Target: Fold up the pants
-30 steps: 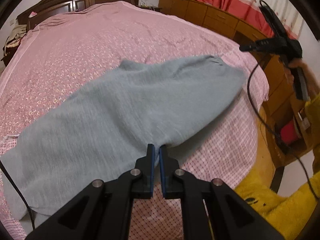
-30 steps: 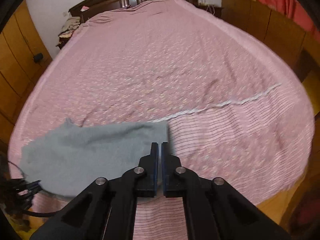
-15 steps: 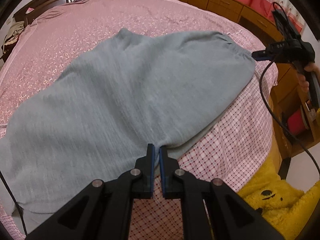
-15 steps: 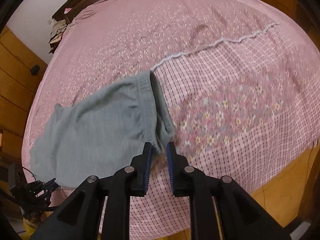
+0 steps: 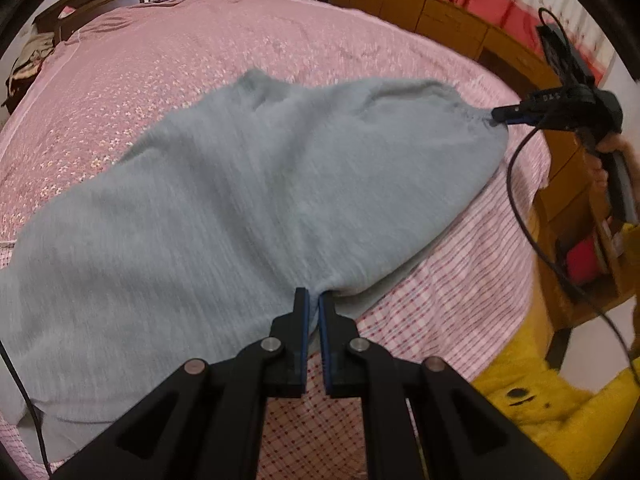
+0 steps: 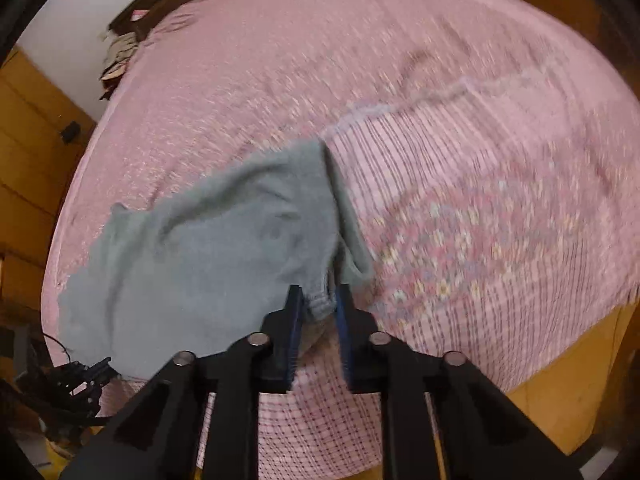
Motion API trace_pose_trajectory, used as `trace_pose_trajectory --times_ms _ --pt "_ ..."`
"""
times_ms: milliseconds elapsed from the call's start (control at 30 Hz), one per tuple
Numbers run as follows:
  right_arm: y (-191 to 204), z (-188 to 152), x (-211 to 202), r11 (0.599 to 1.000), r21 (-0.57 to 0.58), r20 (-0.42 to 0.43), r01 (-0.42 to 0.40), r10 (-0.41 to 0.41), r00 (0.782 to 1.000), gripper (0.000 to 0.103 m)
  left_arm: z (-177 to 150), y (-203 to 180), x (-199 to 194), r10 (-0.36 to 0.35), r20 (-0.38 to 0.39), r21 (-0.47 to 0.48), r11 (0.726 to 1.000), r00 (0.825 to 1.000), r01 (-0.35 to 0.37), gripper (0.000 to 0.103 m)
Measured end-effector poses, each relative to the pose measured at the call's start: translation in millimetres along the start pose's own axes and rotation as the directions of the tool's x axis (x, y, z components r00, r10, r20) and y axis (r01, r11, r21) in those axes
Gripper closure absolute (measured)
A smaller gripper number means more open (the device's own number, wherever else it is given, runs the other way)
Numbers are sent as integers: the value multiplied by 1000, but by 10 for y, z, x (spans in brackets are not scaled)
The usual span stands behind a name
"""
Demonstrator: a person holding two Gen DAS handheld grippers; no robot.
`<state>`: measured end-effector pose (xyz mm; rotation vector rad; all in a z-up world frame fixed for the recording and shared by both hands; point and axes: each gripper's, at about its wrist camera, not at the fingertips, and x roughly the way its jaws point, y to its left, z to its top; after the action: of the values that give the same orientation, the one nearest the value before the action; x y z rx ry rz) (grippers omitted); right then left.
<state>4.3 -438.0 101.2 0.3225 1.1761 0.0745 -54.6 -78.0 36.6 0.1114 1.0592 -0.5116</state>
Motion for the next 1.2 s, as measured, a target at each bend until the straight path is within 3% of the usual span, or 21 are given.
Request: trace_pose_trajectory --times_ms 133,267,433,700,833,1033,1200 --pt "206 229 -286 997 -68 108 22 -15 994 90 55 -22 -186 -13 46 -6 1000 999 13 98" --pt "237 330 -413 995 -102 160 24 -8 987 90 34 -111 -168 -13 39 14 1000 999 12 98" --pt "9 189 -130 998 -56 91 41 -36 995 90 -77 -128 37 -10 -27 4 1000 1000 11 98" --pt "-390 -90 189 999 39 48 19 -21 999 90 -119 -132 97 -3 -38 6 1000 999 4 98" --pt "-289 -138 244 994 -31 55 102 -100 993 85 -142 -112 143 5 -59 -1 1000 998 -5 96" --pt "-114 -184 88 982 -80 113 174 -164 980 78 -236 63 -152 66 -14 -54 996 998 -66 90" --pt "40 -203 -188 975 -84 189 207 -189 964 75 -402 456 -530 176 30 -193 967 984 -167 88"
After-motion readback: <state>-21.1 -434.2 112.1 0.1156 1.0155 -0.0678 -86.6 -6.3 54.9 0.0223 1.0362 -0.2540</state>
